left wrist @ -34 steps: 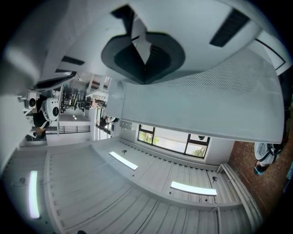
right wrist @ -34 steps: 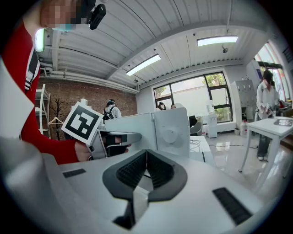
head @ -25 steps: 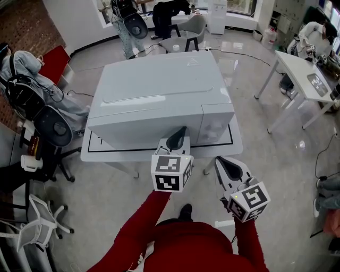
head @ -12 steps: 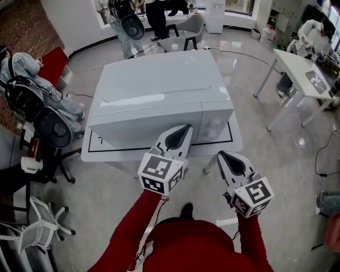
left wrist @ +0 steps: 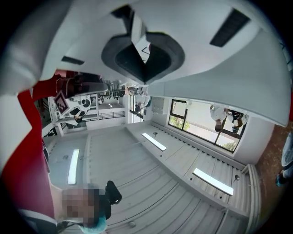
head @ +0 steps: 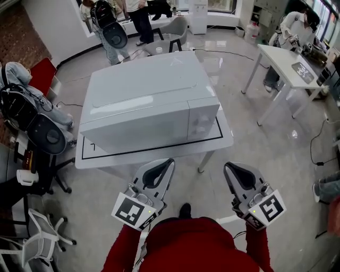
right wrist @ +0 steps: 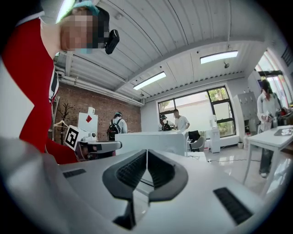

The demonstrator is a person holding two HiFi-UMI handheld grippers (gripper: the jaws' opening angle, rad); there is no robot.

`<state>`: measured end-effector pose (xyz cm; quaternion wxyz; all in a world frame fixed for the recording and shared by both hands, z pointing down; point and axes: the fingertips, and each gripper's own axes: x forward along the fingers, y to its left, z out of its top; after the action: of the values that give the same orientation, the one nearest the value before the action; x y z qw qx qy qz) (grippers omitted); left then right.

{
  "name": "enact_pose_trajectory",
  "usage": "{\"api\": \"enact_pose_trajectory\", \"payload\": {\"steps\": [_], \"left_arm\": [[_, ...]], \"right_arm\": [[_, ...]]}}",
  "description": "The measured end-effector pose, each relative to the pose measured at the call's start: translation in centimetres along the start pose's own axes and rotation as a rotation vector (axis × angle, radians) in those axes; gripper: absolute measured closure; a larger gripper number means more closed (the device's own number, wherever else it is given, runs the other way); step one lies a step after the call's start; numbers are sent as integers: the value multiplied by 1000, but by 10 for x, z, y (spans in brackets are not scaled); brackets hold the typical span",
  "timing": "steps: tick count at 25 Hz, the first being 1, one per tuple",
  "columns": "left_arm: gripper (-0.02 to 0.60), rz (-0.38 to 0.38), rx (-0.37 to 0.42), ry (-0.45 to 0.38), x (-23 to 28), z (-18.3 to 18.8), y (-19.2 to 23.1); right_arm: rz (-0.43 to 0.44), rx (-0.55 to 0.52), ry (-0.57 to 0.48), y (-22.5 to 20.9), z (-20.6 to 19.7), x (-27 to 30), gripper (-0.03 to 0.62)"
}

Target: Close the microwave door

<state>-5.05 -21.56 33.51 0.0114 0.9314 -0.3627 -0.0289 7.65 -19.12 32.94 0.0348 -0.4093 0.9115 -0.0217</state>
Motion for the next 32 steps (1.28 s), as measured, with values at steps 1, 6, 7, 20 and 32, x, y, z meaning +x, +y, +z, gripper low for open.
{"api": "enact_pose_trajectory", "payload": {"steps": [1, 6, 7, 20, 32], "left_arm": [[572, -1, -8, -4, -5, 0, -5], [572, -1, 29, 31, -20, -9, -20], [572, -2, 30, 33, -21, -10, -21], [572, 8, 22, 27, -22, -12, -27], [572, 9, 13, 35, -26, -14, -31]], "right_arm": [[0, 8, -4, 4, -1, -6, 580], [-29, 37, -18, 9, -8, -20, 580], [-33, 35, -21, 9, -8, -21, 581], [-69, 22, -16, 12, -11, -23, 582], [-70, 26, -34, 18, -10, -26, 582]]}}
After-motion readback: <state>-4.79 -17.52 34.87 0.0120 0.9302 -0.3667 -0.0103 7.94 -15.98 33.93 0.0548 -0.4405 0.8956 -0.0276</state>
